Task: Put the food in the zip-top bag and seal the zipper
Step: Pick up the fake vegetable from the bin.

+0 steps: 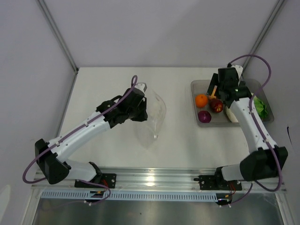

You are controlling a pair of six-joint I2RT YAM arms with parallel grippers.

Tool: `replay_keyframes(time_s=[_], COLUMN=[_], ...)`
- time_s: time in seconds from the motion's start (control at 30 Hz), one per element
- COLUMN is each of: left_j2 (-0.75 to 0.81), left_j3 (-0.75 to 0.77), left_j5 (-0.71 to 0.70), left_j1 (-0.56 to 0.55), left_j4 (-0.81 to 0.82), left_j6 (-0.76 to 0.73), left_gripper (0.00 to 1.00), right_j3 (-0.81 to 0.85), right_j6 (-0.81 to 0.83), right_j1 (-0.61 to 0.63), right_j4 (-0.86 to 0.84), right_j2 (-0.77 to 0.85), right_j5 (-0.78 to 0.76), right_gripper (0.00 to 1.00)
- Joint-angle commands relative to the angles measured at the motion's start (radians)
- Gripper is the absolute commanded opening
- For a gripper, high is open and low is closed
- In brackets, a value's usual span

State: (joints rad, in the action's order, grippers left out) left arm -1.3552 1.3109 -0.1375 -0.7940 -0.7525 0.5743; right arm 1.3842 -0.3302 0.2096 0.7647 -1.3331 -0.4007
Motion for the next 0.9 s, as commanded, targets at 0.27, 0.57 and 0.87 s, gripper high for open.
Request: replay_keyframes(time_s=[0.27, 0.57, 0.87], left_j2=[0.139, 0.097, 0.021], left_j3=[-0.102, -0.104, -0.079], left_j5=[-0.083, -0.013, 0.026], left_j1=[0.006, 0.006, 0.007], left_j4=[-0.004, 0.031, 0.036], left_j6=[0.053, 0.032, 0.021], left_gripper=[0.01, 0.01, 0.01], right_j3=[0.144, 0.294, 0.253], right_j6=[0.348, 0.456, 0.447], right_j1=[-0.234, -0.263, -0.314], right_j4=[-0.181, -0.197, -0.263], right_j2=[-0.360, -0.636, -0.726], right_j5=[-0.359, -0.513, -0.510], right_gripper=[0.99, 0.99, 0.99])
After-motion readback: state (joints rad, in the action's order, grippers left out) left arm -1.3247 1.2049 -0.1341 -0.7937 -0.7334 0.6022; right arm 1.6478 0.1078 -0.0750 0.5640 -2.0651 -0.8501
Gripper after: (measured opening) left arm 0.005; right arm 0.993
